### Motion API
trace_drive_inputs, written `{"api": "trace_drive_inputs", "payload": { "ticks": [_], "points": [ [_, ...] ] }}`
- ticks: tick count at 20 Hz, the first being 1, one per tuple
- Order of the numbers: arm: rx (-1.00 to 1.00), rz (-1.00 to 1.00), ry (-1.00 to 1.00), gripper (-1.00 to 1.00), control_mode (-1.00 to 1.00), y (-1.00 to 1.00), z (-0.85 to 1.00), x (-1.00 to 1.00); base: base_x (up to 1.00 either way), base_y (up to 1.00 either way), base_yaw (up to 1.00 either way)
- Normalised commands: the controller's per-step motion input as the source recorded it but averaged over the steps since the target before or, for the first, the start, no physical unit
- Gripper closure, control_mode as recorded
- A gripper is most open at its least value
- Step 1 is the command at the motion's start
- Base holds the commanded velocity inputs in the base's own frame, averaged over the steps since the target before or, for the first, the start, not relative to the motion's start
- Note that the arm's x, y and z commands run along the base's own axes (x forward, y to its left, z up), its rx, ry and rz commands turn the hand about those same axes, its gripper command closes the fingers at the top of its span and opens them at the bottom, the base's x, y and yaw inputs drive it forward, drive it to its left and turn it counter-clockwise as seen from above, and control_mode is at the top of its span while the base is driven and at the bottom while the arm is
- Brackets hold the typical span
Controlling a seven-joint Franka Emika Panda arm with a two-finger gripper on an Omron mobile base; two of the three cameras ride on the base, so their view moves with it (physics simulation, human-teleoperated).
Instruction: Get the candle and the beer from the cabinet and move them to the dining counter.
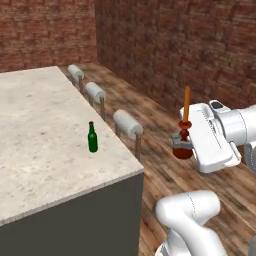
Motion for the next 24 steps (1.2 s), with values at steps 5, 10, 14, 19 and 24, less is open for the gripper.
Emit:
{"api": "trace_drive_inputs", "payload": {
  "ticks": [5, 10, 14, 19, 24],
  "points": [
    [0.00, 0.00, 0.00, 1.00, 1.00, 0.00, 0.00, 0.00, 0.18, -0.88, 0.39],
    [0.00, 0.00, 0.00, 1.00, 1.00, 0.00, 0.00, 0.00, 0.17, -0.86, 0.40],
    [0.00, 0.00, 0.00, 1.00, 1.00, 0.00, 0.00, 0.00, 0.17, -0.82, 0.41],
    [0.00, 0.00, 0.00, 1.00, 1.00, 0.00, 0.00, 0.00, 0.17, -0.76, 0.44],
    [0.00, 0.00, 0.00, 1.00, 1.00, 0.00, 0.00, 0.00, 0.18, -0.70, 0.46]
  ]
}}
